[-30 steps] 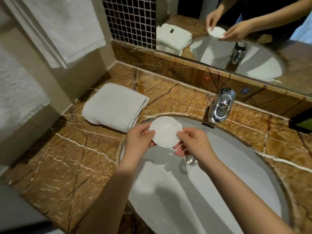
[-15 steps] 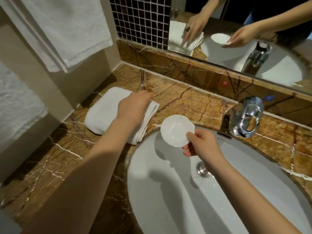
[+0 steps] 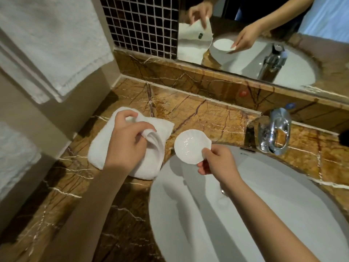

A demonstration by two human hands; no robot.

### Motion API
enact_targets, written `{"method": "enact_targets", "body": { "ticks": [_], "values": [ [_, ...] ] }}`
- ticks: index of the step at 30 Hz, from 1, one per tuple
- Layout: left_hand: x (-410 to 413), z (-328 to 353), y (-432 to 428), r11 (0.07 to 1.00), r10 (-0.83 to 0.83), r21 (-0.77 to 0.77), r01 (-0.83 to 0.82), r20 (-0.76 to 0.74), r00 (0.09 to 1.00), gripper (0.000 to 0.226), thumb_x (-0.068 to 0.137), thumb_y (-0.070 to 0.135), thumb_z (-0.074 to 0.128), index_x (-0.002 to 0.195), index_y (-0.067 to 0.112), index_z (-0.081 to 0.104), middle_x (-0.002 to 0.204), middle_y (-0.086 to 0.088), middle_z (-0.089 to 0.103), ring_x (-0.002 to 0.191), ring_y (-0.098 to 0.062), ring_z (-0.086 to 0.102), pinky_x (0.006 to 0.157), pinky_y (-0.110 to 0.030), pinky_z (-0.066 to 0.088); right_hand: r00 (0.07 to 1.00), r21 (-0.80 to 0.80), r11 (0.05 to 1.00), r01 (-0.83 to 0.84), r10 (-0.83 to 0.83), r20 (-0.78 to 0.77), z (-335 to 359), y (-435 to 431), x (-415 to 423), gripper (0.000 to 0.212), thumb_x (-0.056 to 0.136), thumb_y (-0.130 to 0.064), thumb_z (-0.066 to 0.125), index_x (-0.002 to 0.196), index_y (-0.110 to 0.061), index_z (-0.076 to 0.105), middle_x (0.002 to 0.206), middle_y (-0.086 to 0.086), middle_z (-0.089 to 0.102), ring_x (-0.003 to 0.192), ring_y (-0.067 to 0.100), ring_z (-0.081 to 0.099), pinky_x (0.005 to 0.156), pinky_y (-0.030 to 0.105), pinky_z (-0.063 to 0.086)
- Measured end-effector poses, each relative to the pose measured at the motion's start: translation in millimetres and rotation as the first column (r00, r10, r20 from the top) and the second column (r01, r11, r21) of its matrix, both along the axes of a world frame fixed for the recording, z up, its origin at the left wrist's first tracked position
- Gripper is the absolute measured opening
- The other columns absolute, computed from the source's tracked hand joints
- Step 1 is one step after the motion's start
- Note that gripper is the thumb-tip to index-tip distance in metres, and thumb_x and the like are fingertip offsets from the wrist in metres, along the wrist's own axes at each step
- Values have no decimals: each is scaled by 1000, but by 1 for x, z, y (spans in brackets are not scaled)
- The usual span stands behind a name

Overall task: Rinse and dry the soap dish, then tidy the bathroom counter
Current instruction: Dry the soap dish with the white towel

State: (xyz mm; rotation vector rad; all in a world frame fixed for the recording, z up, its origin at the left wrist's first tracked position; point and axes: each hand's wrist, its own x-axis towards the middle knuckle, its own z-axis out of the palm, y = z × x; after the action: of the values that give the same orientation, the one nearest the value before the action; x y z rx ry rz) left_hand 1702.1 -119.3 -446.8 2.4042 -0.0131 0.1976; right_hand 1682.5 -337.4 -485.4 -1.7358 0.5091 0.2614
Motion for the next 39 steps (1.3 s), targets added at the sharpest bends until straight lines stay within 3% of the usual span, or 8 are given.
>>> {"method": "enact_targets", "body": {
  "ticks": [4, 7, 11, 16, 21, 27, 35, 39],
  "values": [
    [4, 5, -14, 975, -220, 47, 218, 64, 973, 31, 83, 4, 59, 95, 30, 70, 117, 10, 44, 103, 0, 41, 84, -7, 32, 997, 9, 997, -81, 81, -14, 7, 14, 5, 20, 88, -3, 40, 74, 1, 55, 46, 7, 58, 36, 22, 52, 48, 32, 48],
    [10, 4, -27, 909, -405, 127, 397, 40, 914, 34, 86, 11, 58, 115, 29, 64, 120, 6, 52, 107, -7, 48, 87, -19, 42, 990, -52, 989, -136, 138, 41, 13, 22, 7, 24, 90, -4, 38, 87, 11, 55, 53, 12, 58, 42, 26, 54, 51, 39, 49],
    [8, -5, -26, 826, -506, 268, 496, -33, 862, 42, 86, 41, 59, 125, 24, 60, 133, 4, 57, 124, -12, 47, 102, -23, 31, 986, -124, 983, -135, 145, 77, 16, 24, 6, 24, 90, -6, 38, 76, 1, 56, 57, 13, 61, 46, 28, 57, 58, 46, 53],
    [5, -9, -24, 730, -577, 419, 540, -45, 815, 40, 93, 28, 51, 131, 17, 56, 140, -2, 52, 133, -21, 41, 110, -34, 29, 977, -227, 965, -134, 166, 132, 16, 28, 4, 24, 89, -8, 39, 80, 5, 58, 56, 10, 63, 45, 26, 59, 55, 45, 53],
    [4, 6, -23, 698, -606, 499, 513, 30, 795, 40, 71, 2, 72, 111, 8, 70, 110, -8, 71, 103, -29, 64, 71, -37, 58, 980, -231, 971, -52, 94, 175, 14, 34, 1, 24, 86, -7, 40, 69, -5, 56, 49, 5, 61, 41, 24, 58, 55, 48, 54],
    [-8, 9, -26, 734, -568, 487, 473, 59, 821, 23, 72, 5, 66, 93, 12, 72, 83, -2, 73, 83, -26, 65, 43, -34, 50, 964, -288, 957, 26, 51, 259, 14, 34, 1, 28, 88, -9, 40, 64, -3, 53, 45, 9, 62, 47, 29, 62, 59, 50, 55],
    [-30, 3, -52, 900, -380, 312, 306, 215, 900, 24, 80, -1, 58, 96, 13, 69, 88, -2, 71, 84, -23, 64, 60, -31, 52, 950, -247, 966, 79, 2, 311, 22, 24, 6, 27, 89, -7, 39, 73, 8, 54, 45, 13, 59, 45, 29, 61, 58, 49, 55],
    [-34, 2, -54, 979, -121, -155, 132, 76, 990, 29, 80, 9, 39, 86, 33, 54, 78, 14, 58, 77, -6, 51, 64, -15, 38, 909, -105, 986, 132, -78, 409, 48, 8, 12, 27, 92, -7, 40, 73, -11, 59, 50, 8, 57, 39, 17, 53, 40, 33, 46]
  ]
}}
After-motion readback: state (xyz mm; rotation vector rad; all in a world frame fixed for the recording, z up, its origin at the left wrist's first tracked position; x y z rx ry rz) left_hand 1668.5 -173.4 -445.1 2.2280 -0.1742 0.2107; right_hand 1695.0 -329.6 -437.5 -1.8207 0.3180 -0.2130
